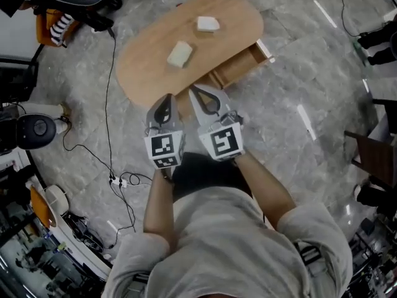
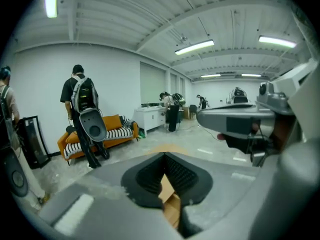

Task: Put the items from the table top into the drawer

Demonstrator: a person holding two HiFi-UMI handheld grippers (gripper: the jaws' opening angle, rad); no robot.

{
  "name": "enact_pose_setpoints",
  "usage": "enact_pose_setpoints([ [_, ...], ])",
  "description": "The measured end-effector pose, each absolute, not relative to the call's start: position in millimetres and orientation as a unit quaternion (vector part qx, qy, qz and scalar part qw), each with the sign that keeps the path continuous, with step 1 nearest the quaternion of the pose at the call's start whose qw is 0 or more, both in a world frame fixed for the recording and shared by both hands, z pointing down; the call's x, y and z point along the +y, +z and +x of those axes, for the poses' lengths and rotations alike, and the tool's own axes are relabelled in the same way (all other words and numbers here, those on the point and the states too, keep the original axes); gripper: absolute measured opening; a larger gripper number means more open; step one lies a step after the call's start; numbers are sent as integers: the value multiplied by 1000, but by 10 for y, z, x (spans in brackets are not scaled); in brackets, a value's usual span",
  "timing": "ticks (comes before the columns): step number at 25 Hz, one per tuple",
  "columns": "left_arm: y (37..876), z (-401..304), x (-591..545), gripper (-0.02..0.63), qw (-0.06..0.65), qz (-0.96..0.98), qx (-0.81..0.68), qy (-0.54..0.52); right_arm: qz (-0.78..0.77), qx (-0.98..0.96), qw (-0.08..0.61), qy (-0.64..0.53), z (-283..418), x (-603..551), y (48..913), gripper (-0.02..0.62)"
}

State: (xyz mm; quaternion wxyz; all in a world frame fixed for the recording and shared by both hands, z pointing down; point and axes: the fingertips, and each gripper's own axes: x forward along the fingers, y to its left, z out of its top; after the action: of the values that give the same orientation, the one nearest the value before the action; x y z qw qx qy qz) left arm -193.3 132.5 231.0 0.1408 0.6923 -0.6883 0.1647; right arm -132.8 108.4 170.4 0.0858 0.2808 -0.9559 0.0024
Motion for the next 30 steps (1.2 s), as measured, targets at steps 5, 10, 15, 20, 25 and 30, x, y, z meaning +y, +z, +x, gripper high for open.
enact_pose_setpoints([
  [5,2865,-2032,941,21,145,700,-670,202,294,-947,114,53,-1306,802,2360,6],
  [10,3769,-2251,614,21,150,711,-631,270,295,-941,153,71,-1490,603,3209,8],
  [15,4419,-2579,326,21,165,711,-603,321,306,-927,189,102,-1667,377,3863,7],
  [20,4887,-2871,-25,21,168,710,-577,367,335,-908,212,134,-1789,122,4312,8],
  [25,5271,-3061,-351,21,186,701,-567,390,355,-894,221,160,-1855,-62,4542,8],
  [30,5730,-3179,-601,23,215,692,-543,424,373,-886,212,174,-1863,-286,4787,8],
])
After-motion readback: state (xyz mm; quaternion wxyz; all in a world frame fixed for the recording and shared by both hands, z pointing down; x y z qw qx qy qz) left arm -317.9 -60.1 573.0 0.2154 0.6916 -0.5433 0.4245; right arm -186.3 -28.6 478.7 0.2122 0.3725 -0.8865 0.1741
